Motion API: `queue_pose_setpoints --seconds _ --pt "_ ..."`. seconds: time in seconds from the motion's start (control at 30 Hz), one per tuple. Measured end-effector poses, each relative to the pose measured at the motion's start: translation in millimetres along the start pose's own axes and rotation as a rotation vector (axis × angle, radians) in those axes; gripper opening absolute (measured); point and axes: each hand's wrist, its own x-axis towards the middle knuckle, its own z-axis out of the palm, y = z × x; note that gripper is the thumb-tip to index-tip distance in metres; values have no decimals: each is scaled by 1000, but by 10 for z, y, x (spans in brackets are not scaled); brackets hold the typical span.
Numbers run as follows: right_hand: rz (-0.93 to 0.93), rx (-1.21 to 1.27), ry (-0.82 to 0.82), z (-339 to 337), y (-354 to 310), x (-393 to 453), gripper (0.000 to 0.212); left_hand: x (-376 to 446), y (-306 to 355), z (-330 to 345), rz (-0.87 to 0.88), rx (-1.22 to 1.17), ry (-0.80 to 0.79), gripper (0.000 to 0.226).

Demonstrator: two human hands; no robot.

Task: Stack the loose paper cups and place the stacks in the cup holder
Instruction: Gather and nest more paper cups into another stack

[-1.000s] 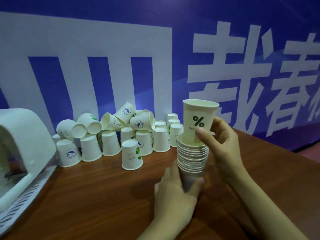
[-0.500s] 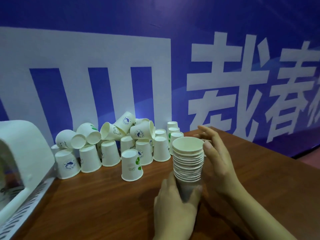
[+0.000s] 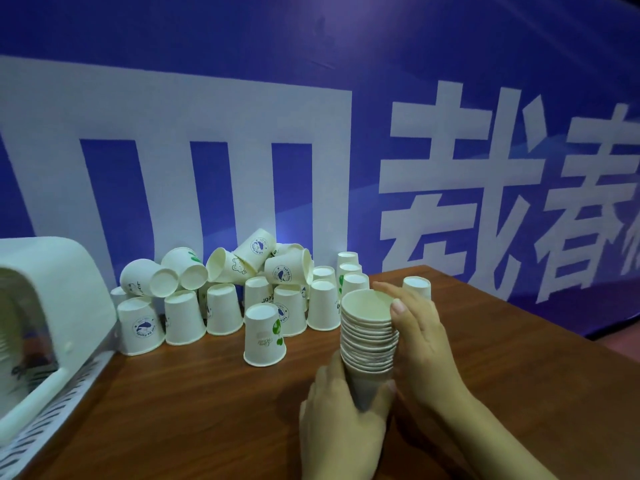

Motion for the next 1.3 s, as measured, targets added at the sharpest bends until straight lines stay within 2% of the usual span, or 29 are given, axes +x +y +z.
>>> queue_pose_setpoints --seconds 0.07,0.17,0.23,0.3,0.4,0.47,0.6,0.63,0.8,0.97,1.13,1.3 --pt "23 43 -4 28 43 -7 53 -9 8 -15 1 9 7 78" --pt "168 347 -55 86 47 -62 46 -13 36 -12 -11 14 20 81" --pt "188 397 -4 111 47 -110 43 -14 42 -15 -49 72 78 78" --pt "136 150 75 95 162 -110 46 7 25 -29 -125 62 146 77" --pt "190 -274 48 4 411 -19 48 13 9 -44 -197 -22 190 88" --pt "255 -403 6 -11 495 27 49 4 22 -40 -199 -13 182 88" --pt "184 -608 -200 93 516 56 69 -4 34 -25 -199 10 175 86" --pt "188 -630 -208 124 553 83 72 0 33 -22 -199 14 170 86" --pt "410 -498 44 212 742 341 71 23 61 -22 -208 16 179 85" --pt "546 -503 44 205 844 414 63 62 47 -21 -202 45 177 80" --pt "525 -458 22 177 862 429 28 36 40 -15 -181 20 163 79" --pt "454 -218 93 168 901 452 20 34 26 -23 -183 31 146 80"
